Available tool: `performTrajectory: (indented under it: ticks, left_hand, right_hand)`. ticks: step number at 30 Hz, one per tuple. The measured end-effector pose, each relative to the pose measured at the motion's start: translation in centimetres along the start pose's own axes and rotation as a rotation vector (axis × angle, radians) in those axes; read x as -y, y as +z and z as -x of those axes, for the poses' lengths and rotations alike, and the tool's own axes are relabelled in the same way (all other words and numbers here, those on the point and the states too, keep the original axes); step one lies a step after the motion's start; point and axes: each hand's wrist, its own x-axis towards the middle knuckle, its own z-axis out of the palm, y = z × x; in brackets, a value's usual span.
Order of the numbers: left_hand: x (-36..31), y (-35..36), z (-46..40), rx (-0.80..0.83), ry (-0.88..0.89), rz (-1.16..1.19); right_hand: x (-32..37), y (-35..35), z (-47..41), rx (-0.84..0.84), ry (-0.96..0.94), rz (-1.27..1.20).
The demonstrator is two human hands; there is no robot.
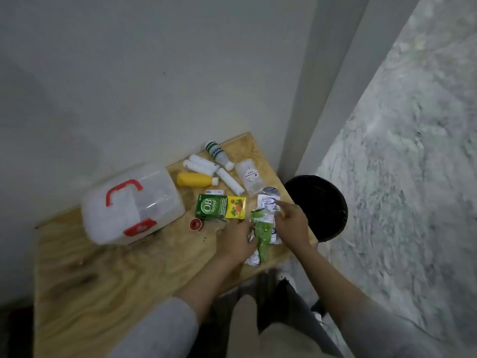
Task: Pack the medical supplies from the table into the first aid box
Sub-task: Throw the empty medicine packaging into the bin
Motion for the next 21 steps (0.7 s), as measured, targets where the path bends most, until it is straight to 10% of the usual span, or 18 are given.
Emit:
performTrajectory:
  ticks: [21]
  left_hand:
    - [-2.2,2.3,-0.6,-0.115,-0.183,-0.021]
  right_hand:
    - [-1.5,-4.1,-1.9,-0.051,0.057,-0.204]
